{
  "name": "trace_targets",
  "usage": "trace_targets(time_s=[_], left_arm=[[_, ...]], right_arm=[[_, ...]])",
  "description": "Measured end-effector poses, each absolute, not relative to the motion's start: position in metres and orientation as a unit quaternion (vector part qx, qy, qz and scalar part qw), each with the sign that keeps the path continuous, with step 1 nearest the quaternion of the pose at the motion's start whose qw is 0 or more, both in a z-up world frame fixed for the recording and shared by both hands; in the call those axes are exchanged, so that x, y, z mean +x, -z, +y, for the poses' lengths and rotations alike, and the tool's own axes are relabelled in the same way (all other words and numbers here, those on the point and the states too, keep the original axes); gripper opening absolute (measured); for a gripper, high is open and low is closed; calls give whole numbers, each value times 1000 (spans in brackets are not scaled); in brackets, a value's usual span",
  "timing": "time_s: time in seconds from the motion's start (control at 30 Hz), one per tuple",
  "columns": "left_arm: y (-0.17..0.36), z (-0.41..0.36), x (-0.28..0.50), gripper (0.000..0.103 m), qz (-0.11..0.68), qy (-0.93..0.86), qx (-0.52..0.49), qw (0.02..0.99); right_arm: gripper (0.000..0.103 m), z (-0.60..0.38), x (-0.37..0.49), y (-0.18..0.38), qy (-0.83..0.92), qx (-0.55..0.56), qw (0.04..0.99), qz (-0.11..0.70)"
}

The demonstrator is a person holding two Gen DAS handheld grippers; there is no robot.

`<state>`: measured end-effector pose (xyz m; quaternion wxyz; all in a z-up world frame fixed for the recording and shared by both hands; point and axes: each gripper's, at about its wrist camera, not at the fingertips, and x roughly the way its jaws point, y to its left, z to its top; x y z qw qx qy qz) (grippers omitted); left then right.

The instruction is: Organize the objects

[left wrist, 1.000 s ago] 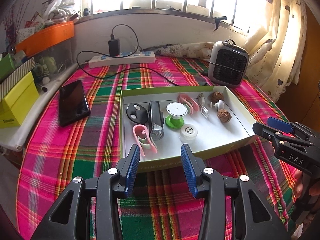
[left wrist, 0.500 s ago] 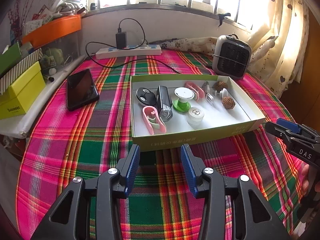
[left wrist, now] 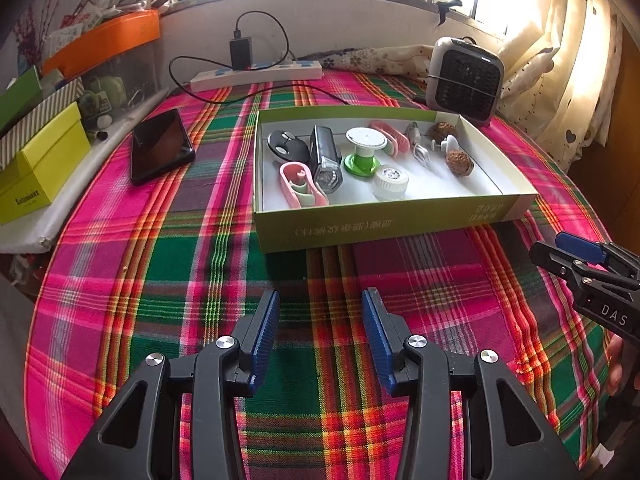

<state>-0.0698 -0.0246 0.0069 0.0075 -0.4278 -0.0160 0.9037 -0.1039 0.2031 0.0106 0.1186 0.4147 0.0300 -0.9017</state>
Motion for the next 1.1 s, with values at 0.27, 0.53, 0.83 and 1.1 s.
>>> trace_targets(time_s=[0.27,0.53,0.83,1.1], left_arm=[[-2,-20,-67,41,-10,-903,-429,-2],[-2,-18,-68,45,-16,-906,-423,-13],[-2,-16,-68,48,-16,-906,-423,-10],[-1,-15,-69,50,-15,-906,-423,-9]], right_arm=[[56,193,-97,0,894,430,122,40],[63,188,-98,2,894,432,103,55],[76,195,-102,2,894,439,85,43],[81,196,-103,3,893,441,79,41]])
